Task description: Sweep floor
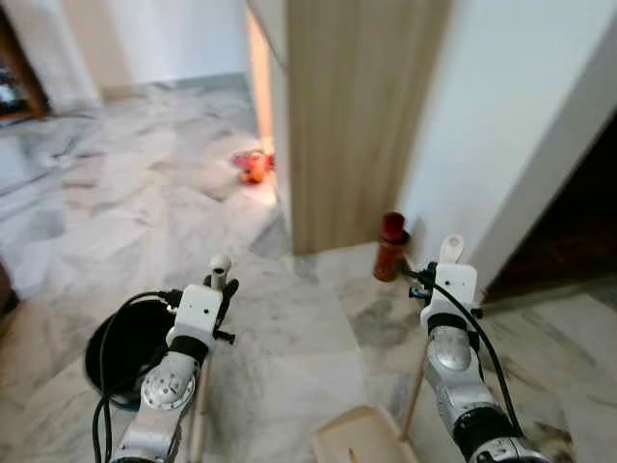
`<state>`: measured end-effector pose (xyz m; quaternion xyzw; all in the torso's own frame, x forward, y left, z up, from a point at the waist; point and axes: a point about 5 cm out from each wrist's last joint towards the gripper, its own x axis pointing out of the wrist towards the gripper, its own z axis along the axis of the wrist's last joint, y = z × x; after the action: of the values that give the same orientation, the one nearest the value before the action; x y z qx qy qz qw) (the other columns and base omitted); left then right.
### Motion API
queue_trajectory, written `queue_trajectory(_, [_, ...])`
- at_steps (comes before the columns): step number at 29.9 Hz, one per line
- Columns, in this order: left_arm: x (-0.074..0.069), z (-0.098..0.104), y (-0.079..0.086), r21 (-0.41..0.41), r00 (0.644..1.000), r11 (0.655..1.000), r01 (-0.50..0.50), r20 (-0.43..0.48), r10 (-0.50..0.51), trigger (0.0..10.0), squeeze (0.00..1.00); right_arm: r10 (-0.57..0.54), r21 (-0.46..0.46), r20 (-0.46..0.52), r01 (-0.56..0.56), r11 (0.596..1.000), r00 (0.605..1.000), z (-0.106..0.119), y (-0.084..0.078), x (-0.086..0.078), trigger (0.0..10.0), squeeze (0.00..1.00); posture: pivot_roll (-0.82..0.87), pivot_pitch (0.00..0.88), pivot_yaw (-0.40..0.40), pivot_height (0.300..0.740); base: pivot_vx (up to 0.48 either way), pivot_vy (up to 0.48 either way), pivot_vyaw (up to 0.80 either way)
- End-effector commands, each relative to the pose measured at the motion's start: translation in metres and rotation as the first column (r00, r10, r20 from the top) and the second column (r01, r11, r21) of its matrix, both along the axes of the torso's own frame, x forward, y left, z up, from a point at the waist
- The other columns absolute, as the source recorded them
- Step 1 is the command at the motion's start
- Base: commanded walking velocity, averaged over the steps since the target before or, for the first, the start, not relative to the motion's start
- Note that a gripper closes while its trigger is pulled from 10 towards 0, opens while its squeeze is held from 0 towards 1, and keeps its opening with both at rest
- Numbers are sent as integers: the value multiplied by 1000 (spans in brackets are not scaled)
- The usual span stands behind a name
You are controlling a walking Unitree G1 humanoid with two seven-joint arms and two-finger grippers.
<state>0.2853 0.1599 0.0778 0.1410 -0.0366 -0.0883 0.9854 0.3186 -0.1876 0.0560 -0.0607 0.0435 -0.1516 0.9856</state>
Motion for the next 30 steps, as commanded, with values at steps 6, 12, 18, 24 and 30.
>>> queue_trajectory(6, [2, 6, 1, 4, 999, 1000, 2, 35, -2, 10000, 0, 18, -28, 25, -18, 999, 1000, 7, 2, 5, 10000, 0, 84, 0, 6, 740, 0, -156, -800])
queue_trajectory(12, [2, 6, 1, 6, 999, 1000, 4, 35, -4, 10000, 0, 19, -25, 26, -18, 1000, 999, 7, 3, 5, 10000, 0, 83, 0, 7, 740, 0, 0, -800])
queue_trajectory(18, [2, 6, 1, 11, 999, 1000, 6, 37, -6, 10000, 0, 18, -28, 26, -17, 999, 1000, 7, 3, 5, 10000, 0, 83, 0, 7, 740, 0, 0, -800])
queue_trajectory(24, [3, 6, 0, -4, 999, 1000, 3, 38, -3, 10000, 0, 17, -26, 26, -16, 1000, 1000, 7, 3, 5, 10000, 0, 81, 0, 7, 740, 0, -259, -800])
queue_trajectory(30, [3, 7, 0, 12, 999, 1000, 9, 38, -10, 10000, 0, 15, -28, 27, -14, 1000, 1000, 7, 3, 5, 10000, 0, 79, 0, 8, 740, 0, -50, -800])
